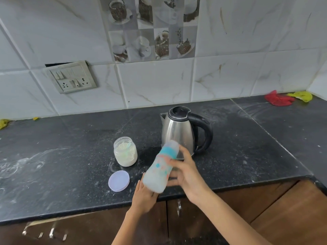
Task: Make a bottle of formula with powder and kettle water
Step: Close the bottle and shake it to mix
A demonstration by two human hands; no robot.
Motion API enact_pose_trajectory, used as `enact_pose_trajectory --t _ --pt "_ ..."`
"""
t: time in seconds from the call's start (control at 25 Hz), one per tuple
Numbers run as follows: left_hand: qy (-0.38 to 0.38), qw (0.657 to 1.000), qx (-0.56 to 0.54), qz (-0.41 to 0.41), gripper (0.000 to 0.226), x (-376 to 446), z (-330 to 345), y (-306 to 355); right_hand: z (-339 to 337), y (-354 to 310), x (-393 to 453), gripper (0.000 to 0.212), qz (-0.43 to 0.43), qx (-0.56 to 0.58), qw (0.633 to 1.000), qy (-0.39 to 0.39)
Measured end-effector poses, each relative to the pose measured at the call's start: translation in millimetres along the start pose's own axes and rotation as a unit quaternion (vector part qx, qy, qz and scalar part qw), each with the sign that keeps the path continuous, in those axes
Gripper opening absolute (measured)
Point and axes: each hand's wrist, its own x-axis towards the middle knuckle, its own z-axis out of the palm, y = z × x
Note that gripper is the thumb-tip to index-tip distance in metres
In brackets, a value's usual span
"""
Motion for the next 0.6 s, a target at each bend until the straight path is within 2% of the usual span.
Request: enact_pose_trajectory --t 0.08,0.12,0.2,0.28,0.48,0.6 --pt "0.031 0.999 -0.019 -0.027 0.055 3 5 -7 -8 -12 5 0.066 -0.024 0.081 0.994 0.068" --pt "0.023 0.998 -0.047 -0.042 0.055 2 4 -7 -8 -15 5 0.066 -0.025 0.080 0.994 0.068" --pt "0.016 0.997 -0.049 -0.056 0.059 -1 2 -1 -6 -5 0 0.080 0.010 -0.005 1.000 0.015" --pt "0.019 0.994 -0.071 -0.085 0.062 -1 -1 0 -1 6 -7 0.091 0.065 -0.032 0.997 -0.013" --pt "-0.033 0.998 0.029 -0.051 0.057 1 -5 0 -16 5 0 0.043 0.115 0.050 0.992 -0.014" --pt "-0.045 0.997 0.044 -0.049 0.057 1 -3 0 -24 8 -4 0.047 0.132 0.000 0.991 -0.032"
